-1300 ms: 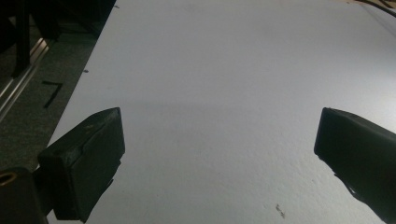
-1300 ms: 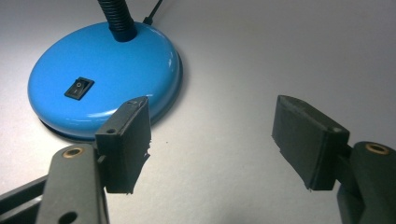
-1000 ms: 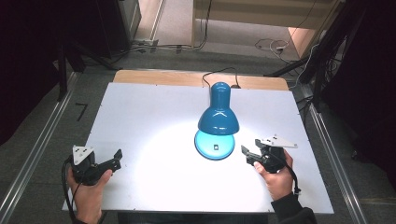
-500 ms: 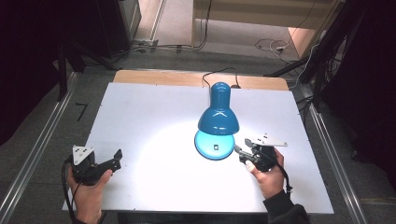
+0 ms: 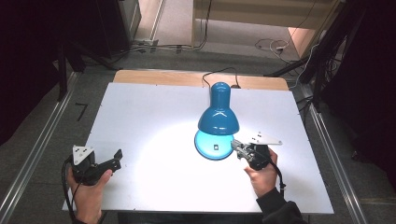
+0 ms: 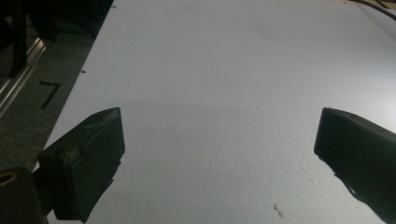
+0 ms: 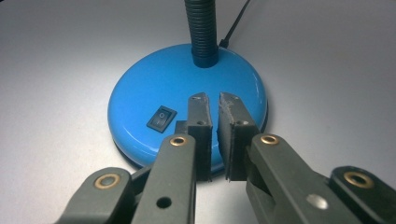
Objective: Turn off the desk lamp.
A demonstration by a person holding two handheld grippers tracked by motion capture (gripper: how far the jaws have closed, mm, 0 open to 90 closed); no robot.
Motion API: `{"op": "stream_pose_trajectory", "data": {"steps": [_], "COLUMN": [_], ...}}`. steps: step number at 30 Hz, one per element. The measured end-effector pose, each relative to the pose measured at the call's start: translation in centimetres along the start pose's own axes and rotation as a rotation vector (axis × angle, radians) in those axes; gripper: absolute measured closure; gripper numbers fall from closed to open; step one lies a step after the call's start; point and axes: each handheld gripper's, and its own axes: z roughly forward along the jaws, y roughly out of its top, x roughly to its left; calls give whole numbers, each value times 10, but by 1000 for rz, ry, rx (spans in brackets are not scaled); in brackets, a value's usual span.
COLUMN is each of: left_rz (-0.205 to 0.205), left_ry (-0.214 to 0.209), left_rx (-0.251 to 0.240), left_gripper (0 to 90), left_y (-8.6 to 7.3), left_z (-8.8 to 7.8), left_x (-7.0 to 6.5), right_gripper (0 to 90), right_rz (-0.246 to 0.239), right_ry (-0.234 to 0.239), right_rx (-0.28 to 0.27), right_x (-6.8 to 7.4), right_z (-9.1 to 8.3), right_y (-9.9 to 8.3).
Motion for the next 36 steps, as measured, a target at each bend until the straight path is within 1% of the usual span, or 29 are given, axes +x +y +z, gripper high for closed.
{"op": "stream_pose_trajectory", "data": {"steps": [1,2,3,4,5,10,23,30,36], "left_rz": [0,0,0,1,0,0,1,3,-1], "left_ry": [0,-1,0,-1,-1,-4,-3,-2,2], "left_rx": [0,0,0,1,0,1,1,3,1], "left_gripper": [22,22,22,21,21,21,22,21,21], "left_y": [0,0,0,0,0,0,0,0,-1], "left_z": [0,0,0,0,0,0,0,0,-1], "left_x": [0,0,0,0,0,0,0,0,1], "right_gripper": [841,874,874,876,878,878,878,878,878], "right_rz": [0,1,1,5,-2,-4,-10,-18,-25], "right_ry": [0,15,15,23,33,48,56,65,70], "right_rx": [0,2,2,2,5,11,16,6,11], "right_x": [0,1,1,3,5,9,13,16,18], "right_z": [0,2,2,3,5,10,15,24,29], "right_y": [0,0,0,0,1,2,1,1,0]}}
